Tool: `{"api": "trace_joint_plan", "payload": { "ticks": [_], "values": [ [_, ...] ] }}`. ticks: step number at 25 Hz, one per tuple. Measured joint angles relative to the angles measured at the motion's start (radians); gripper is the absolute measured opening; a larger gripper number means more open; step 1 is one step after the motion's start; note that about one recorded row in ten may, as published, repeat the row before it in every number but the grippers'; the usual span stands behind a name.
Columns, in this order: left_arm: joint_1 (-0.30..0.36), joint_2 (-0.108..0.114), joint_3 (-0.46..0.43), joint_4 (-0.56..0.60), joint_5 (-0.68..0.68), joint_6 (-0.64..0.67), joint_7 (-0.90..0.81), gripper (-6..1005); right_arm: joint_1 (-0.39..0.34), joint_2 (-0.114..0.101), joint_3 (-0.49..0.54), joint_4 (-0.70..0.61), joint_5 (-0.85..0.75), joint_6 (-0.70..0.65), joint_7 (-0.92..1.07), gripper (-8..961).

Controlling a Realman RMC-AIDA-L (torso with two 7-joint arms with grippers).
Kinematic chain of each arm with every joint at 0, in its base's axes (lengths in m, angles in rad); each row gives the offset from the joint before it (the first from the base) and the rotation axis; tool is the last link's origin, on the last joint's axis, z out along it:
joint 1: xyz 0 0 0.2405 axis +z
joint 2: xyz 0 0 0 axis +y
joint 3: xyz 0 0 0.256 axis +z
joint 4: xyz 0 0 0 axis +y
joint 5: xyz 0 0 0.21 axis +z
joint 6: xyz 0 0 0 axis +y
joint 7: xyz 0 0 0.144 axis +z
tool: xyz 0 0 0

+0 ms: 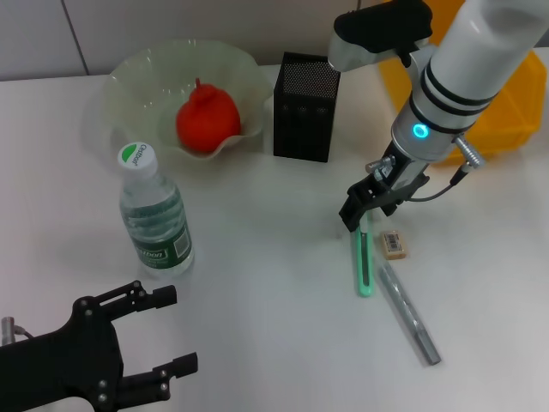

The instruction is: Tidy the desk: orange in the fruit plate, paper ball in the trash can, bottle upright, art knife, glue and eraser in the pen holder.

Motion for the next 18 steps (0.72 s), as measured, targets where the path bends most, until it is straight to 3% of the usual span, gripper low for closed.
{"api": "trace_joint_plan", "payload": {
  "ticks": [5, 18],
  "values": [
    [-0.001, -0.001, 0.000, 0.000, 0.000, -0.002, 0.000, 784, 0.001, 0.001, 0.001, 0.017, 0.002, 0.021, 0.000, 632],
    [-0.010, -0.001, 0.000, 0.000, -0.005, -0.006, -0.001, 784, 0.039, 0.003, -0.004, 0.087, 0.015, 0.057, -0.007, 624]
  ]
}}
